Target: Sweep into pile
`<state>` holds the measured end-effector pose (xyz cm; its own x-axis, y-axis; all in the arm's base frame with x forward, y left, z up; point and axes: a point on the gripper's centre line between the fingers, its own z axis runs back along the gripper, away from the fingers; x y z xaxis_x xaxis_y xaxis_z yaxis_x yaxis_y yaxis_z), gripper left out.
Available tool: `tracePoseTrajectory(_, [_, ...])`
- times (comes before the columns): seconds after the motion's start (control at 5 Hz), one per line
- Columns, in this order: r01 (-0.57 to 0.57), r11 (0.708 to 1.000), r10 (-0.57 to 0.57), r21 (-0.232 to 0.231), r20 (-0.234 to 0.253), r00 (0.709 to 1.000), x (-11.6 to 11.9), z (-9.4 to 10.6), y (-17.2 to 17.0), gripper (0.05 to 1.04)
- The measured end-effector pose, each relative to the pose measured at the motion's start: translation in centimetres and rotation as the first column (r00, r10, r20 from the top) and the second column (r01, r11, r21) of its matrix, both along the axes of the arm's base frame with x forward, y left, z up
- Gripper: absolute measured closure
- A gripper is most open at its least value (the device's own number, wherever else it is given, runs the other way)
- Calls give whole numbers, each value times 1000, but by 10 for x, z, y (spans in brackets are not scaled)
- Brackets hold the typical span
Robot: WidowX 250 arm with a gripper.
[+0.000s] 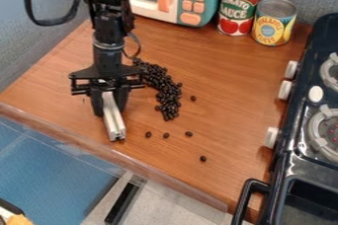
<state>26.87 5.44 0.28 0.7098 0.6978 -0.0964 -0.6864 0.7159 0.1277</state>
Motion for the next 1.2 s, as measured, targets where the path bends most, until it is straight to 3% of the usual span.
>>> tracePoseTrajectory(1.0, [-7,994,4,-107,-26,1000,5,1,-40,692])
tracePoseTrajectory(1.2, [17,991,-23,-136,-47,999,-10,5,-41,692])
